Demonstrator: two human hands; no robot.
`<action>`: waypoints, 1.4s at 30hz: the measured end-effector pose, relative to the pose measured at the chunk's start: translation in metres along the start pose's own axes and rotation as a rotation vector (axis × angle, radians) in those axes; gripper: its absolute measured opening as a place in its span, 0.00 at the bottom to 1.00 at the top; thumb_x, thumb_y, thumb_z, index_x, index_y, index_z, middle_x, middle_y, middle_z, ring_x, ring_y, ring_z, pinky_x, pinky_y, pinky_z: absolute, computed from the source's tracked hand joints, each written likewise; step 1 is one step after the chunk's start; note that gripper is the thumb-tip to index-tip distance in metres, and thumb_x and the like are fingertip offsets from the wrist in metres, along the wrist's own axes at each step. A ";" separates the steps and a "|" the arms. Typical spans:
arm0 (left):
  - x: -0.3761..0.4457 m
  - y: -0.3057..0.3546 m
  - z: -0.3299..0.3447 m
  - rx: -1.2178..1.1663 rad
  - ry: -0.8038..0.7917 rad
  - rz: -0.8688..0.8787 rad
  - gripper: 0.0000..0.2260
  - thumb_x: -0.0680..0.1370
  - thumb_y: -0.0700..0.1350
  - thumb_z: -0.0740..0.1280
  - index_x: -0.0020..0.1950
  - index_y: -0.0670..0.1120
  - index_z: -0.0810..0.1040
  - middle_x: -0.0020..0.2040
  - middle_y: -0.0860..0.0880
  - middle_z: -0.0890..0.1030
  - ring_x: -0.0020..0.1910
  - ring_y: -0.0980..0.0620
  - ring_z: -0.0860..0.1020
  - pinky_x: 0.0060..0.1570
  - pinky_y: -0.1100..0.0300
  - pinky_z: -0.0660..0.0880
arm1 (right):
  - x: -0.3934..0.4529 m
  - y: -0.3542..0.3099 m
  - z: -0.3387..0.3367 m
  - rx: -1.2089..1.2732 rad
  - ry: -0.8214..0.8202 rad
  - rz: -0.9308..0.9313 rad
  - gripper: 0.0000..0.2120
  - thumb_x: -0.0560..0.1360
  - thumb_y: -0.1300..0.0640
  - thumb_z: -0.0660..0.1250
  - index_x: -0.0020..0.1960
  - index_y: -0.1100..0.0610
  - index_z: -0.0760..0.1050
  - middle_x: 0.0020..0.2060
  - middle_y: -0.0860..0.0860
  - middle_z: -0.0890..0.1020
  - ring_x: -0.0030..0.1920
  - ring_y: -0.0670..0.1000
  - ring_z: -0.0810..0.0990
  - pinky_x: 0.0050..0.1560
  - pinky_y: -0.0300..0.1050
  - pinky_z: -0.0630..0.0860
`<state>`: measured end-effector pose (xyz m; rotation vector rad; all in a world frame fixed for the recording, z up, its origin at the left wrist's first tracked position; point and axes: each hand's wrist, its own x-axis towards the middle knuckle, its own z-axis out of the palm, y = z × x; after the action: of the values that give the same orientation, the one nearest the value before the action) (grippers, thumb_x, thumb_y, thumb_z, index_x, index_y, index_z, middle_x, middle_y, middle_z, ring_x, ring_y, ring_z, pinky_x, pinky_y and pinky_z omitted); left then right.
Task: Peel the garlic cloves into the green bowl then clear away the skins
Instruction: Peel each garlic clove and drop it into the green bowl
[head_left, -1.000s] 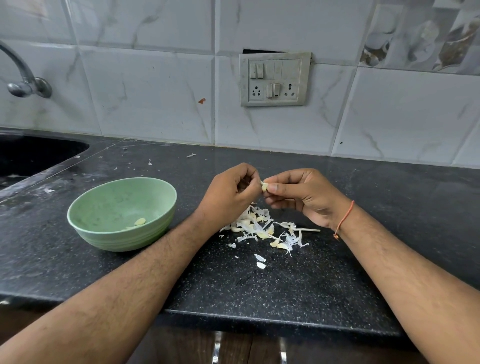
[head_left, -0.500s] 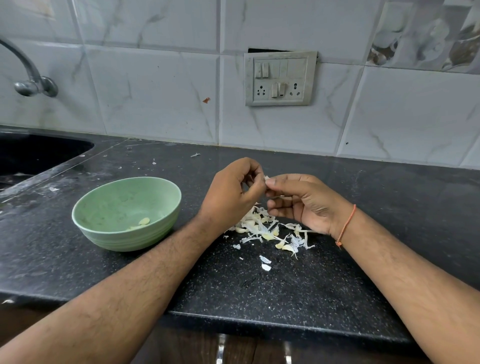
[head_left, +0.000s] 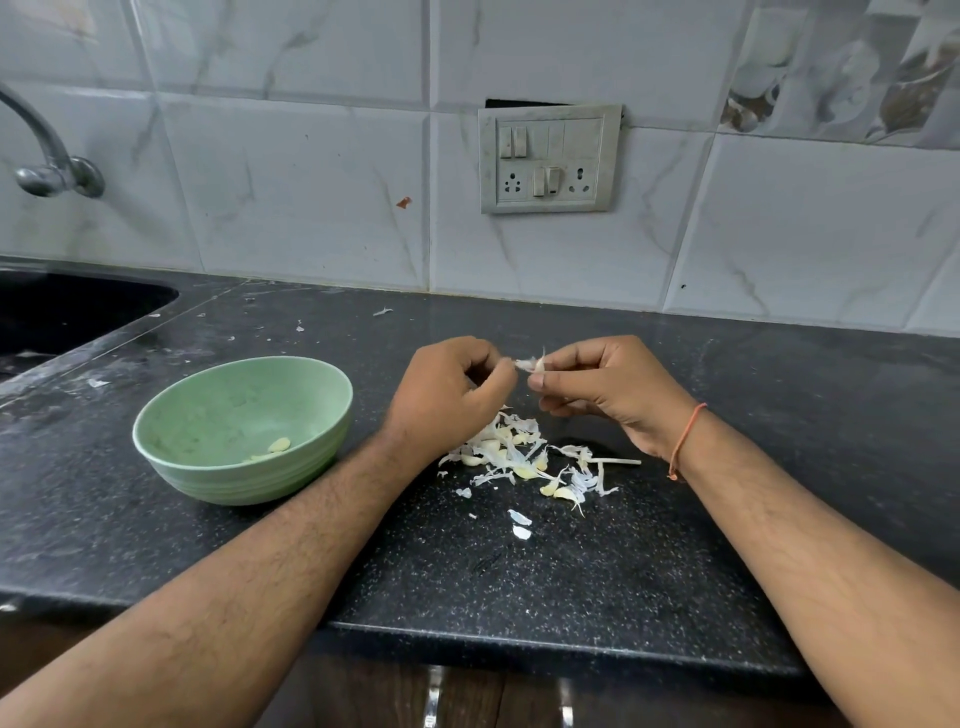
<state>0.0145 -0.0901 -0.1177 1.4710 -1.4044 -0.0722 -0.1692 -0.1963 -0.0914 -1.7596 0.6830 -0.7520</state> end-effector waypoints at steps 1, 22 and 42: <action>0.000 -0.001 0.000 0.025 -0.006 0.007 0.11 0.79 0.48 0.73 0.36 0.50 0.81 0.33 0.57 0.82 0.32 0.61 0.76 0.35 0.67 0.72 | 0.001 0.001 0.000 -0.006 0.009 -0.011 0.12 0.69 0.59 0.83 0.51 0.61 0.88 0.46 0.64 0.88 0.43 0.58 0.87 0.56 0.58 0.86; 0.003 -0.006 0.002 -0.182 -0.033 -0.044 0.04 0.79 0.51 0.78 0.49 0.51 0.89 0.37 0.57 0.86 0.34 0.61 0.80 0.36 0.65 0.74 | -0.002 0.000 0.003 -0.328 0.056 -0.246 0.06 0.72 0.50 0.83 0.47 0.49 0.89 0.37 0.54 0.88 0.39 0.63 0.86 0.43 0.61 0.86; 0.005 -0.001 0.005 -0.928 -0.171 -0.502 0.06 0.83 0.41 0.71 0.47 0.40 0.84 0.38 0.48 0.82 0.36 0.57 0.76 0.35 0.69 0.76 | 0.000 0.003 0.002 -0.258 0.029 -0.453 0.09 0.75 0.56 0.79 0.54 0.57 0.88 0.45 0.49 0.90 0.49 0.51 0.90 0.55 0.50 0.86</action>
<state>0.0136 -0.0970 -0.1179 0.9803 -0.8734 -1.0407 -0.1679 -0.1957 -0.0952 -2.1799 0.4127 -1.0303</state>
